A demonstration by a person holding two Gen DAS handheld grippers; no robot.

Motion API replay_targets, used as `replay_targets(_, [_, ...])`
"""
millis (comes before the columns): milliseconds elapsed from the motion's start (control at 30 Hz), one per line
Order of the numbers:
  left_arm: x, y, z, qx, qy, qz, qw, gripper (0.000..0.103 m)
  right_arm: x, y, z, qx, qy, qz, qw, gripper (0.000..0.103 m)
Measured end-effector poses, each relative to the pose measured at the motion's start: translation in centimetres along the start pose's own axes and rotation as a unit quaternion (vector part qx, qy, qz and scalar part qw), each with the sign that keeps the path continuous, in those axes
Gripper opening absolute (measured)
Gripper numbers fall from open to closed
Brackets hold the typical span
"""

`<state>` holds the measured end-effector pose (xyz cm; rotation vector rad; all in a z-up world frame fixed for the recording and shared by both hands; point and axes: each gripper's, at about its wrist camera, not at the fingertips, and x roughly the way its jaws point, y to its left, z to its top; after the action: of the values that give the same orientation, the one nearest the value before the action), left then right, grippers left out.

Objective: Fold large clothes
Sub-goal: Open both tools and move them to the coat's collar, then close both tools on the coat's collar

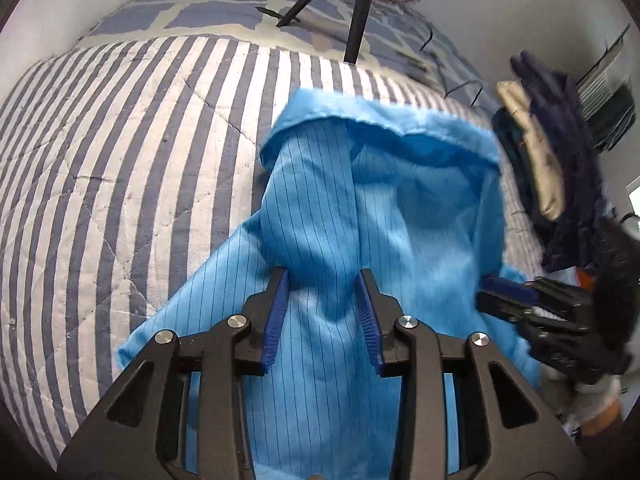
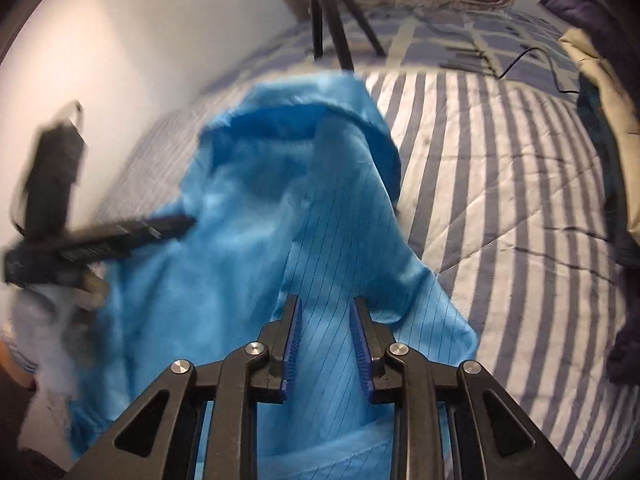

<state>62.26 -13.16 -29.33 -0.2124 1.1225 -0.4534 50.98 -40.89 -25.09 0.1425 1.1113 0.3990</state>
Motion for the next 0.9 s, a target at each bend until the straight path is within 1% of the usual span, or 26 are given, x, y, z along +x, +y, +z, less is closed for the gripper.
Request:
replay_targets(33, [-0.6,0.4,0.1,-0.009,-0.007,-0.012,0.9999,0.036,-0.3,-0.1,0.3,-0.002,0.002,0.007,1.000,0.026])
replay_targets(67, [-1.3,1.0,0.4,-0.021,-0.018,-0.022,0.9994,0.044,-0.8,-0.2,0.5,-0.004,-0.004,0.018,1.000,0.027])
replay_targets(100, [-1.8,1.4,0.6,-0.030,-0.026,-0.024,0.9989,0.053,-1.6,-0.3,0.7,-0.005,-0.018,0.024,1.000,0.027])
replay_targets(133, [-2.1,2.0,1.1,-0.041,-0.035,-0.025,0.9982,0.057,-2.5,-0.7,1.1,-0.003,-0.037,0.028,0.999,0.029])
replay_targets(167, [-2.2,2.7,1.6,-0.055,-0.039,-0.031,0.9972,0.060,-3.0,-1.0,1.3,0.003,-0.049,0.031,0.998,0.035])
replay_targets(200, [-1.9,3.1,2.0,-0.063,-0.032,-0.039,0.9968,0.061,-3.6,-1.7,1.8,0.016,-0.066,0.034,0.997,0.040])
replay_targets(233, [-1.5,3.0,2.4,-0.065,-0.023,-0.042,0.9967,0.061,-3.8,-2.3,2.2,0.030,-0.075,0.035,0.996,0.051])
replay_targets(267, [-1.0,3.1,2.8,-0.066,-0.013,-0.042,0.9969,0.061,-3.7,-2.8,2.5,0.040,-0.077,0.037,0.996,0.053])
replay_targets(333, [-0.2,3.2,3.3,-0.069,-0.016,-0.025,0.9972,0.061,-3.2,-3.6,3.1,0.064,-0.071,0.047,0.994,0.053])
replay_targets(400, [0.9,3.0,3.7,-0.064,-0.008,-0.025,0.9976,0.061,-2.4,-3.7,3.5,0.066,-0.069,0.038,0.995,0.053])
replay_targets(433, [1.4,2.6,3.7,-0.059,-0.004,-0.019,0.9981,0.061,-1.9,-3.7,3.7,0.065,-0.064,0.033,0.995,0.053])
replay_targets(500, [2.5,1.6,3.8,-0.031,0.002,0.008,0.9995,0.060,-0.8,-3.5,4.2,0.067,-0.053,0.024,0.996,0.053])
replay_targets(533, [2.7,1.3,3.7,-0.019,-0.001,0.018,0.9996,0.058,-0.2,-3.3,4.5,0.066,-0.048,0.021,0.996,0.053])
replay_targets(567, [2.9,0.9,3.7,-0.006,-0.005,0.029,0.9996,0.053,0.4,-3.1,4.7,0.067,-0.044,0.017,0.997,0.052])
replay_targets(600, [2.9,0.6,3.6,0.002,-0.007,0.035,0.9994,0.043,0.8,-2.9,4.8,0.069,-0.041,0.017,0.997,0.049])
replay_targets(633, [2.9,0.5,3.4,0.006,-0.007,0.037,0.9993,0.036,1.2,-2.7,4.7,0.071,-0.036,0.020,0.997,0.040])
replay_targets(667, [3.0,0.4,3.4,0.006,-0.004,0.033,0.9994,0.022,1.6,-2.3,4.7,0.069,-0.032,0.016,0.997,0.031])
replay_targets(700, [2.9,0.2,3.3,0.008,-0.003,0.030,0.9995,0.010,1.6,-1.9,4.6,0.065,-0.032,0.010,0.997,0.025])
replay_targets(733, [2.7,0.0,3.2,0.009,-0.006,0.031,0.9995,0.009,1.5,-1.5,4.6,0.061,-0.031,0.011,0.998,0.013])
replay_targets(767, [2.4,-0.1,3.1,0.008,-0.010,0.030,0.9995,0.007,1.4,-1.2,4.6,0.058,-0.032,0.011,0.998,0.006])
replay_targets(900, [0.4,-0.7,2.6,0.005,-0.029,0.018,0.9994,0.003,0.1,0.0,4.7,0.036,-0.039,-0.002,0.999,0.001])
